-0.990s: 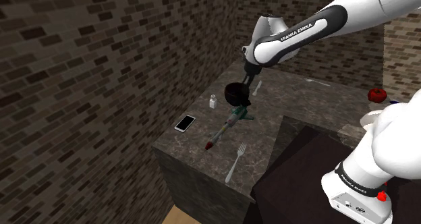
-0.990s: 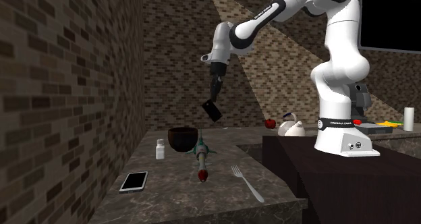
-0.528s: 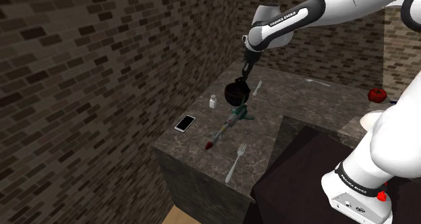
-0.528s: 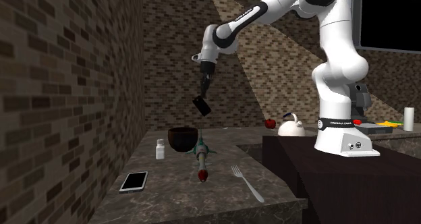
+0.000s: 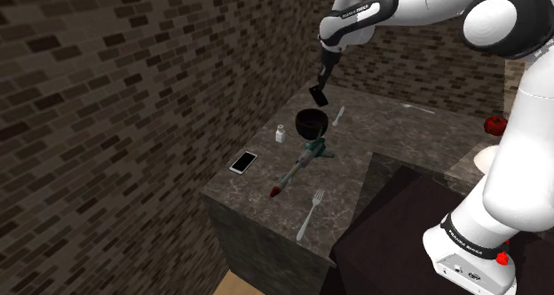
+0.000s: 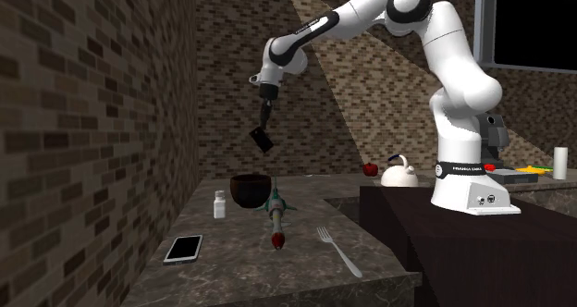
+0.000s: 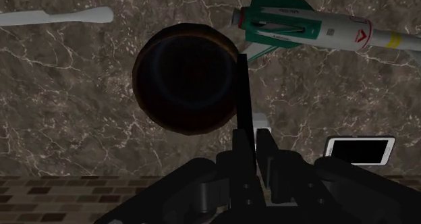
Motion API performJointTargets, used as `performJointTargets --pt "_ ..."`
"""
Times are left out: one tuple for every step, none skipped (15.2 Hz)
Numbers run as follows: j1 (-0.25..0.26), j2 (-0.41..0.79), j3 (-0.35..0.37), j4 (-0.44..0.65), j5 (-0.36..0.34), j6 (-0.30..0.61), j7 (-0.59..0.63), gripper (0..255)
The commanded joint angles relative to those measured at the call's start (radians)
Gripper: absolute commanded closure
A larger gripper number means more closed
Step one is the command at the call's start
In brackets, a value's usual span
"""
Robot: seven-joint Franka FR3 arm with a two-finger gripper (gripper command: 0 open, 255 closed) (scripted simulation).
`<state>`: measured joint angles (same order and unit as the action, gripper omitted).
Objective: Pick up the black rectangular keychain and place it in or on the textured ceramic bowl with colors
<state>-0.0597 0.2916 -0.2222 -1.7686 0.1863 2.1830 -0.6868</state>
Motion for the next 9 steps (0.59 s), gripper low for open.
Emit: performJointTargets --pt "-0.028 0.057 -0.006 0.096 0.016 -0.044 -0.032 255" --pt "-0.043 0.091 -0.007 0.152 0.024 -0.069 -0.044 255" --pt "-0.058 0.127 -0.008 0.212 0.032 -0.095 -0.055 255" --pt "-0.074 0.165 -0.009 0.276 0.039 -0.123 -0.065 255" --pt "-0.075 0.168 -0.007 0.267 0.041 -0.111 -0.067 255" --pt "-0.075 0.171 -0.006 0.259 0.042 -0.100 -0.069 255" --pt "-0.075 0.174 -0.006 0.250 0.044 -0.088 -0.071 255" --pt "-0.075 0.178 -0.005 0.243 0.046 -0.077 -0.073 255" --pt "-0.075 0.182 -0.004 0.235 0.048 -0.066 -0.075 255"
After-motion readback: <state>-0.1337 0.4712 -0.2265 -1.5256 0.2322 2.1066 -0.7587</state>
